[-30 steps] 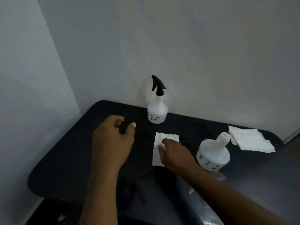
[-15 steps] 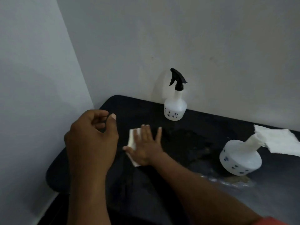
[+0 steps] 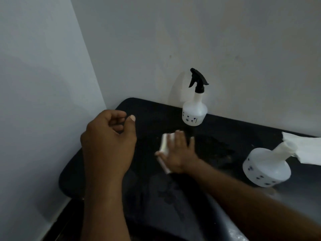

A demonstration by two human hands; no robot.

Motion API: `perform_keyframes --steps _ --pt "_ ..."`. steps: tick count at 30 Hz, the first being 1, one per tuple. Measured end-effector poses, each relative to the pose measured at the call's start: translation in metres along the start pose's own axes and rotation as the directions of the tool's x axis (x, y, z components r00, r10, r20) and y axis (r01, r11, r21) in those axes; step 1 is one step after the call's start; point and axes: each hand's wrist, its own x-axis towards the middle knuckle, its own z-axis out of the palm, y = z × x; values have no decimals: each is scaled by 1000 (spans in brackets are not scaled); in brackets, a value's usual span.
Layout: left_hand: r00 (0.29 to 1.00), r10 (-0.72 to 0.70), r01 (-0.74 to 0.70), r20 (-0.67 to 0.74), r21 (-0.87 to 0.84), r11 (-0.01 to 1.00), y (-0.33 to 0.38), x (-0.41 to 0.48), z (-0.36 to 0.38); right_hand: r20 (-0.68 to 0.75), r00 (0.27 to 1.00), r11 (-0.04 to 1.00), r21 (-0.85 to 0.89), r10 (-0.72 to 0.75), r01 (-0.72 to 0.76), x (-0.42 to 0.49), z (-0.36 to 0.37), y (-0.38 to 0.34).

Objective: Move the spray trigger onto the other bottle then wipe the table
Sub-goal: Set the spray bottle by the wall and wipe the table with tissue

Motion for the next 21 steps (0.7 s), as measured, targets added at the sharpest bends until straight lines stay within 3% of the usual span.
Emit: perform_keyframes --steps 3,6,8,11,13,16,18,21 --pt "1000 10 -10 7 -7 1000 4 -3 3 -65 957 959 -6 -284 284 -40 35 -75" --pt "1000 16 -16 15 -6 1000 4 -5 3 -78 924 927 -47 -374 372 -64 45 -74" --pt "1000 18 -18 25 -24 1000 3 -5 1 -141 946 956 -64 -293 286 -69 40 -32" --pt "999 17 -13 49 -81 997 5 -6 1 -116 993 999 21 34 -32 -71 23 59" --pt "998 18 -11 64 -102 995 9 -8 4 -16 969 966 84 247 -245 -68 8 102" --pt "995 11 3 102 -134 991 13 -10 11 10 917 910 115 400 -398 -63 3 107" --pt "992 7 13 130 -153 988 16 -11 14 -37 933 923 164 359 -349 -68 13 72" --pt "986 3 23 165 -154 988 14 -11 17 -207 977 997 69 52 -39 -103 52 0"
